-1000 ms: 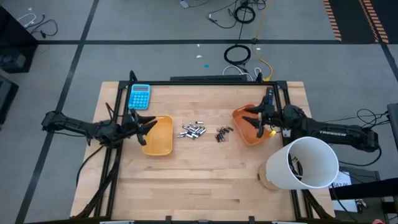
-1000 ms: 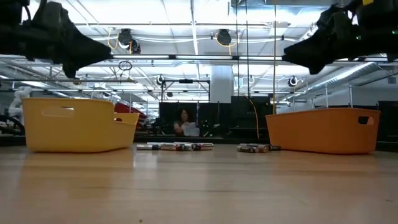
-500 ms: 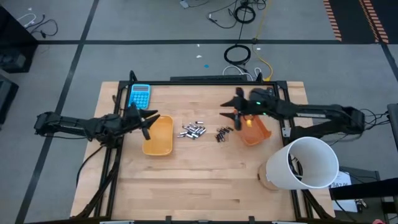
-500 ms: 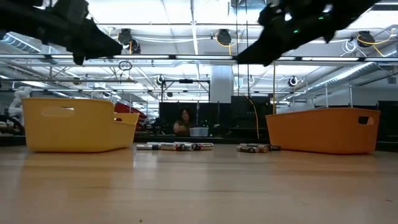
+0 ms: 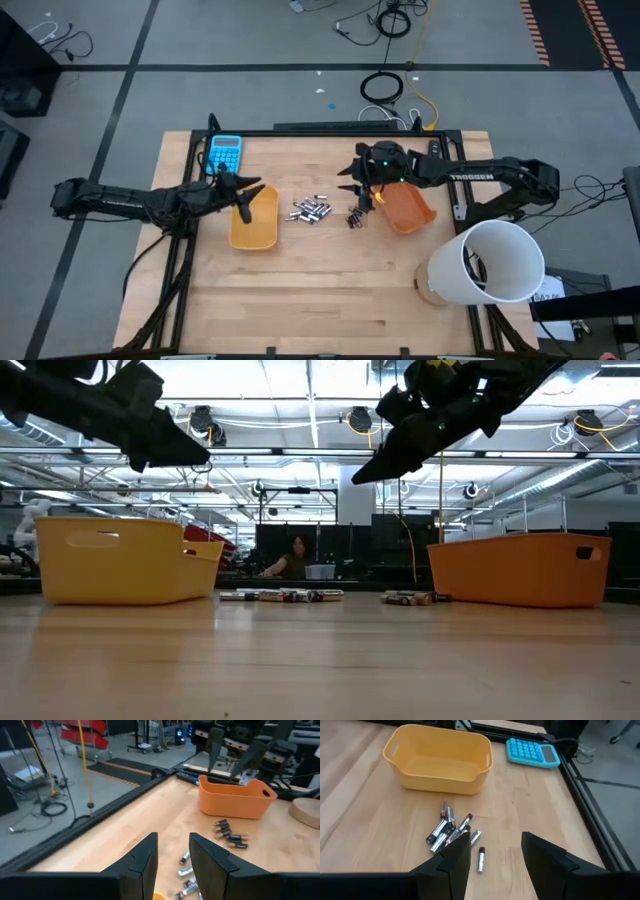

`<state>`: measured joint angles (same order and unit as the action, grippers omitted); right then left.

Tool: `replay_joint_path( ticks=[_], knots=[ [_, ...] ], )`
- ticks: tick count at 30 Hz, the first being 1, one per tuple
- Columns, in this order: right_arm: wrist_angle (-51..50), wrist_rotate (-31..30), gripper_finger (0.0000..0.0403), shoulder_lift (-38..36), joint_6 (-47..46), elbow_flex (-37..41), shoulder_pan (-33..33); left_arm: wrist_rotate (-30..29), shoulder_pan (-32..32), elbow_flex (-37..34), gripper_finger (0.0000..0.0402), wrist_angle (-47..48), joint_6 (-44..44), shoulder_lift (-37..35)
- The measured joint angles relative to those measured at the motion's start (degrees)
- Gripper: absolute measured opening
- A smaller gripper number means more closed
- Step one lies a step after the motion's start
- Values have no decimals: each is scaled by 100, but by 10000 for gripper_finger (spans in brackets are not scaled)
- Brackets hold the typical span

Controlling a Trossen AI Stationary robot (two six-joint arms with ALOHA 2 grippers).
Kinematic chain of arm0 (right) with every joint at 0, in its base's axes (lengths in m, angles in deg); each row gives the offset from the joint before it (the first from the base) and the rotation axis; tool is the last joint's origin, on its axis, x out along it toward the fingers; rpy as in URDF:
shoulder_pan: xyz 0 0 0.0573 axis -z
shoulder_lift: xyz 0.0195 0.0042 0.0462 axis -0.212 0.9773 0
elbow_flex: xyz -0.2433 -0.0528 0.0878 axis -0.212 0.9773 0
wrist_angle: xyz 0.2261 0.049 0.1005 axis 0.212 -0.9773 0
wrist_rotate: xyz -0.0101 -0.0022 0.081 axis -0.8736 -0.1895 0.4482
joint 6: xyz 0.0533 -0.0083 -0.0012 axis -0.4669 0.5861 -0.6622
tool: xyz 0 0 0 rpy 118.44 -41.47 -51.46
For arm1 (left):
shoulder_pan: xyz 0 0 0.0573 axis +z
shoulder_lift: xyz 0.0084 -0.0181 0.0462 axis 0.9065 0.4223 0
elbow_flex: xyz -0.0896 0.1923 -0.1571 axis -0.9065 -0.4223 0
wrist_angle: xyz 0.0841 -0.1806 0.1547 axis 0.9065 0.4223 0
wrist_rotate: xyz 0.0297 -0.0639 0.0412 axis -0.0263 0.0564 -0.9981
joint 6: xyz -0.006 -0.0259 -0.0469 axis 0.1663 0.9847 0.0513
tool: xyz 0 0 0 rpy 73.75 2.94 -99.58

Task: Sort batteries
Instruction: Put the black battery into the orange bin

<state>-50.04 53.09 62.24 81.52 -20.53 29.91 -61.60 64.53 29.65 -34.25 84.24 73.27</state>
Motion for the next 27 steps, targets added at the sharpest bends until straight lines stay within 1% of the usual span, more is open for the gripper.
replay_joint_path(
  ticks=[3, 7, 13, 15, 18, 20, 25, 27],
  knots=[
    [1, -1, 167, 0, -97, 0, -46, 94, 2, 0, 121, 0, 164, 0],
    [43, 1, 167, 0, -156, 0, -115, 92, 2, 30, 121, -201, 176, 0],
    [521, -38, 167, 0, -881, 0, -141, 84, -32, 613, 121, 446, 459, 214],
    [515, -45, 167, 0, -1139, 0, -122, 3, -39, 731, 121, 468, 423, 348],
    [325, -60, 167, 0, -1205, 0, -150, -69, -37, 778, 121, 442, 300, 513],
    [25, -261, 167, 2, -1090, 2, -237, -76, -39, 778, 121, 436, 326, 613],
    [-793, -1225, 177, -13, -556, 4, -694, -73, -121, 778, 121, 408, 476, 793],
    [-1054, -1398, 183, -13, -421, 4, -845, -73, -175, 778, 121, 405, 477, 845]
  ],
)
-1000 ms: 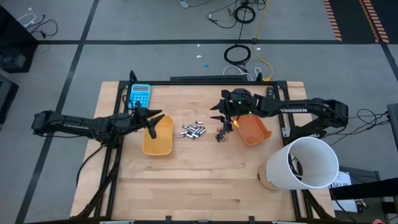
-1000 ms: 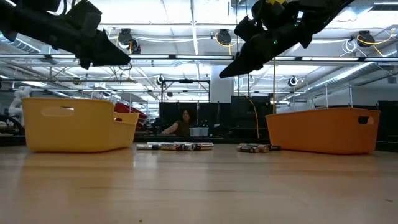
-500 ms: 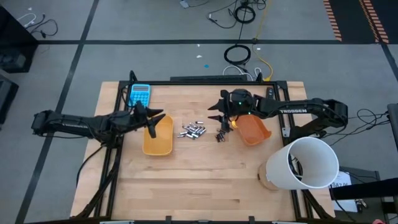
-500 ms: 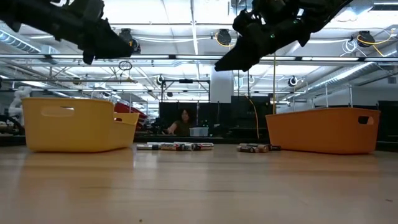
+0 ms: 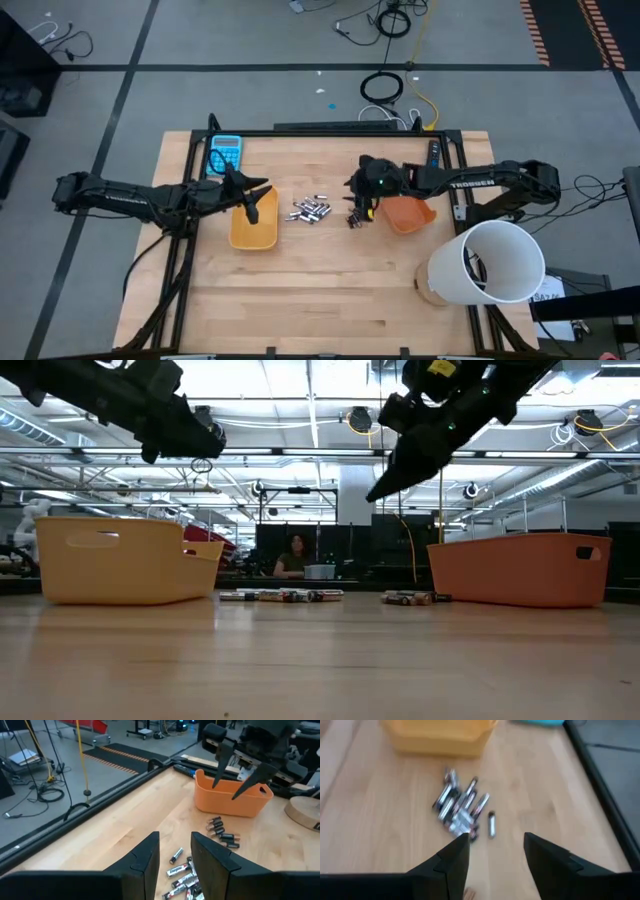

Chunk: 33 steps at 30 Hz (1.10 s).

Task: Sort batteries
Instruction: Put the black battery into the orange bin

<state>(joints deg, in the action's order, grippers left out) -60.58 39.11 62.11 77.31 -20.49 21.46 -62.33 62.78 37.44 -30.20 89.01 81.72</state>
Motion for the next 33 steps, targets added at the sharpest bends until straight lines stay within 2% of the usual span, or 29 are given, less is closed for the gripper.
replay_joint_path(
  ticks=[5, 8, 13, 17, 22, 33],
  knots=[
    [-517, -34, 189, 72, 15, -46, -101, -145, -131, 0, 121, 2, -148, 155],
    [-967, -42, 186, 317, -64, -350, -59, -303, -126, 0, 121, 1, -439, 242],
    [-1442, -21, 184, 922, 11, -1139, -68, -471, -111, 0, 121, -143, -873, 376],
    [-2379, -18, 183, 1520, 142, -1795, -68, -475, -111, 0, 121, -187, -965, 432],
    [-3135, -19, 183, 2247, 215, -2224, -133, -477, -111, 0, 121, -183, -1188, 431],
    [-3230, 41, 194, 2457, 83, -2317, -747, -410, -111, -15, 121, -329, -1235, 431]
  ],
)
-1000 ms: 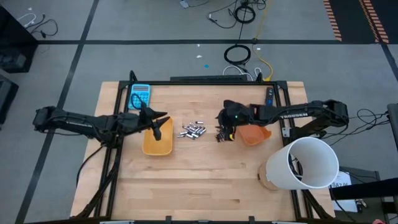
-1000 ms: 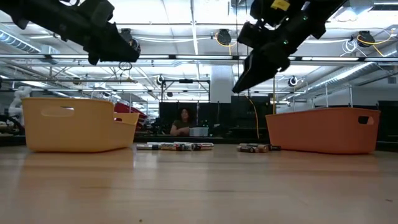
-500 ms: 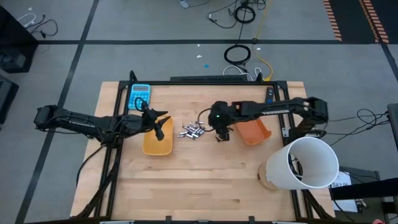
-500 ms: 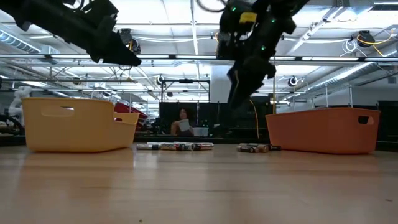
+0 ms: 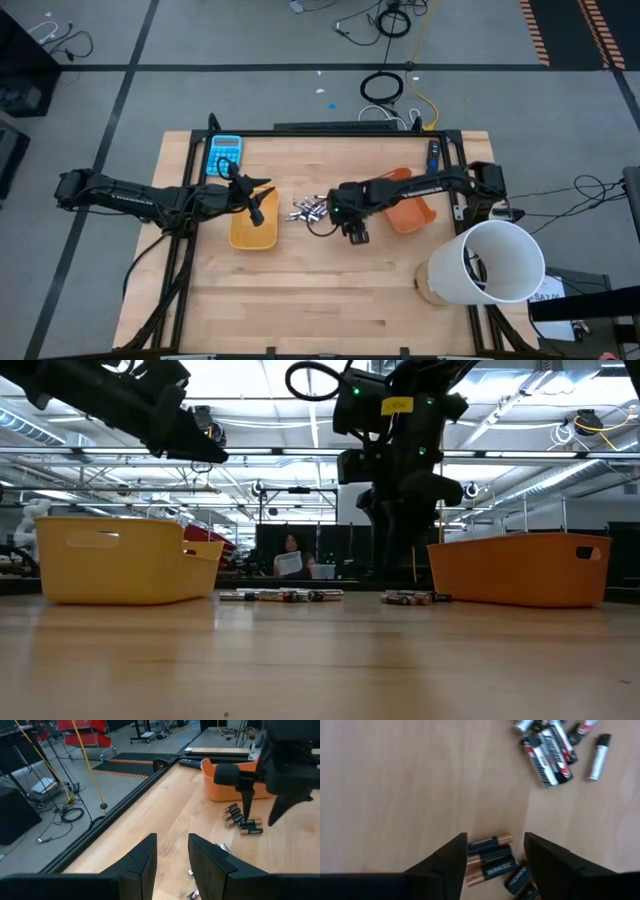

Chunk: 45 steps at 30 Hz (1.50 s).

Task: Sort batteries
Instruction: Put the black battery into the orange bin

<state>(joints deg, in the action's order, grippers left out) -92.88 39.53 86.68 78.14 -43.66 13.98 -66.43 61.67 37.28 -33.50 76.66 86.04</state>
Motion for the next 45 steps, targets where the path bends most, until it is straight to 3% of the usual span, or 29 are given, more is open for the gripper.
replay_joint_path(
  ticks=[10, 16, 22, 35, 45],
  knots=[
    [-95, -196, 269, 469, 960, -1, -202, 22, 0, -11, 121, -22, -15, 0],
    [-399, -466, 266, 562, 1081, -355, -169, 23, 0, -11, 121, -22, 11, 0],
    [-536, 213, 267, 632, 1136, -367, 13, 24, -5, -13, 121, -11, 28, 0],
    [-659, 4, 266, 842, 1710, -365, 115, 26, -4, -15, 121, 90, 170, 0],
    [-618, 289, 267, 903, 1685, -374, 172, 24, -4, -15, 121, 96, 168, 0]
  ],
)
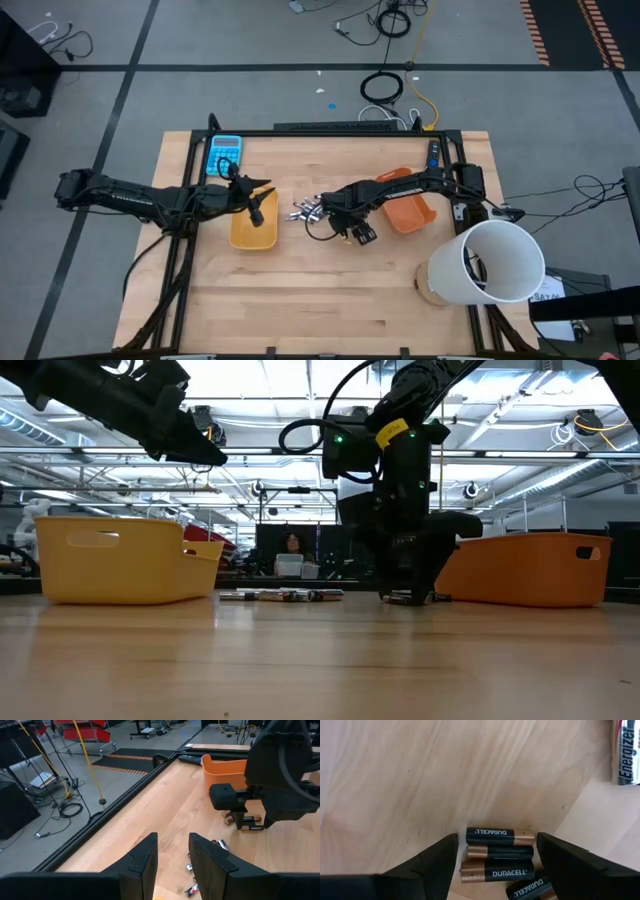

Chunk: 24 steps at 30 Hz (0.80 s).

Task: Sort batteries
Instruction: Put the black battery into the orange bin

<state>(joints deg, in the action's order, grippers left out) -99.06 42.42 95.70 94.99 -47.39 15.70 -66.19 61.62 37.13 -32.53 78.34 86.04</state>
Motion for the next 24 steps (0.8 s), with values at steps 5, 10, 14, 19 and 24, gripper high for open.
replay_joint_path(
  ticks=[5, 10, 14, 19, 24],
  knots=[
    [8, 41, 267, 2, -178, 4, 2, 0, 0, 0, 121, 2, 0, 0],
    [37, 105, 267, 4, -374, 9, 23, 0, 0, 0, 121, 3, -8, 0],
    [28, 180, 258, 7, -434, 11, 76, 0, 0, 0, 121, 4, -13, 0],
    [13, 311, 238, 7, -420, 11, 186, 0, 0, 0, 121, 57, -9, 0],
    [2, 315, 222, 7, -272, 9, 212, 0, 0, 0, 121, 134, 4, 0]
  ],
)
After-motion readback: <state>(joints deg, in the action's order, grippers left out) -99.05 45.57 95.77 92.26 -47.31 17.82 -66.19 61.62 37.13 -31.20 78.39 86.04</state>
